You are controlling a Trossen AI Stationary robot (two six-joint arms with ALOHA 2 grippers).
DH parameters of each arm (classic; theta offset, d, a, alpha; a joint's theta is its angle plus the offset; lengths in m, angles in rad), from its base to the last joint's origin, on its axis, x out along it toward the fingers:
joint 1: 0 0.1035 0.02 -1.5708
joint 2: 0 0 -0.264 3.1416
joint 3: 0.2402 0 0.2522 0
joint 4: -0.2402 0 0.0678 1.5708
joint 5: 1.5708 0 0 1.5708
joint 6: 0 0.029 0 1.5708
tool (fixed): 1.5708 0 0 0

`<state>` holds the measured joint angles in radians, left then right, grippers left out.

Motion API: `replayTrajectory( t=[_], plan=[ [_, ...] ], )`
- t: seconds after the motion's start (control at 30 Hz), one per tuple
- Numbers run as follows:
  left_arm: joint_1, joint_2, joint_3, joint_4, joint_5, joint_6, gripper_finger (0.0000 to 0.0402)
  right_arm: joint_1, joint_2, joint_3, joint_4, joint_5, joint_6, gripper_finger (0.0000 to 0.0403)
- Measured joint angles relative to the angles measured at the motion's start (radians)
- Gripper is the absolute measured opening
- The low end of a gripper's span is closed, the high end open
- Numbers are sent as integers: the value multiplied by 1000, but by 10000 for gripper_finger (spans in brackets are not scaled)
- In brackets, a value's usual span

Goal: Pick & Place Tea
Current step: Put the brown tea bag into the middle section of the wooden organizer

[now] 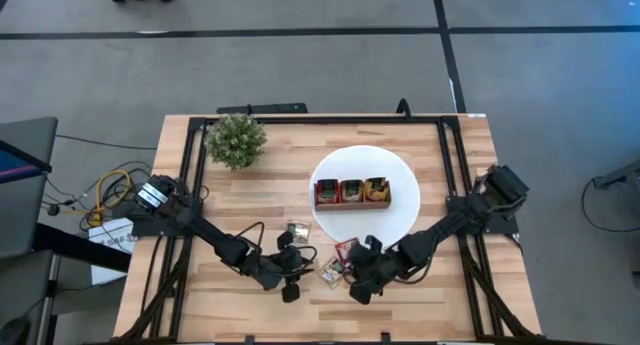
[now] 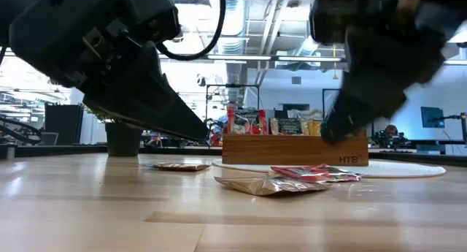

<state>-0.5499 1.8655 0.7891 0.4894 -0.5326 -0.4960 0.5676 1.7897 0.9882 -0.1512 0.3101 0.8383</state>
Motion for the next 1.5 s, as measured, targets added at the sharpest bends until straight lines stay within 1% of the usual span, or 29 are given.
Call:
replayTrajectory(
  t=[0.1,0.17,0.23,0.33,0.4,0.47,0.57,0.73,0.87,0.9,0.93,1.0,1.1,1.17,1.23,1.3,1.4,1.43,1.5],
  plan=[
    [1,29,6,44,9,14,87,10,58,0,16,-24,80,111],
    [5,41,14,44,21,29,87,13,93,0,12,-30,131,149],
    [10,64,36,51,56,36,87,14,109,3,25,-25,158,183],
    [22,110,69,48,100,46,84,8,110,2,45,-27,167,214],
    [30,139,85,36,111,57,78,-2,113,0,74,-28,167,218],
    [34,171,115,27,110,62,69,-12,113,0,89,-43,168,208],
    [37,177,152,-37,105,64,55,-26,131,1,109,-49,167,174],
    [39,181,171,-61,101,64,41,-33,142,1,108,-41,144,91],
    [39,179,171,-73,101,64,39,-33,127,-1,95,-46,64,21],
    [39,174,171,-87,101,65,39,-33,119,-2,90,-51,45,12],
    [38,168,172,-102,102,67,39,-33,107,-2,74,-55,27,7],
    [32,145,171,-154,97,67,39,-33,70,-3,40,-55,17,10],
    [19,107,170,-254,65,60,39,-31,0,-2,-44,-37,-29,6],
    [12,80,170,-321,41,39,39,-31,-60,-2,-102,0,-85,2],
    [9,70,171,-371,12,14,39,-37,-127,-1,-161,65,-164,4],
    [5,68,169,-409,-22,9,39,-51,-188,0,-236,161,-293,3],
    [6,66,170,-409,-33,2,39,-92,-254,0,-309,304,-552,2],
    [5,66,170,-412,-34,-6,39,-112,-270,0,-318,335,-644,2],
    [5,66,170,-415,-34,-12,39,-165,-286,0,-330,362,-807,3]
  ],
)
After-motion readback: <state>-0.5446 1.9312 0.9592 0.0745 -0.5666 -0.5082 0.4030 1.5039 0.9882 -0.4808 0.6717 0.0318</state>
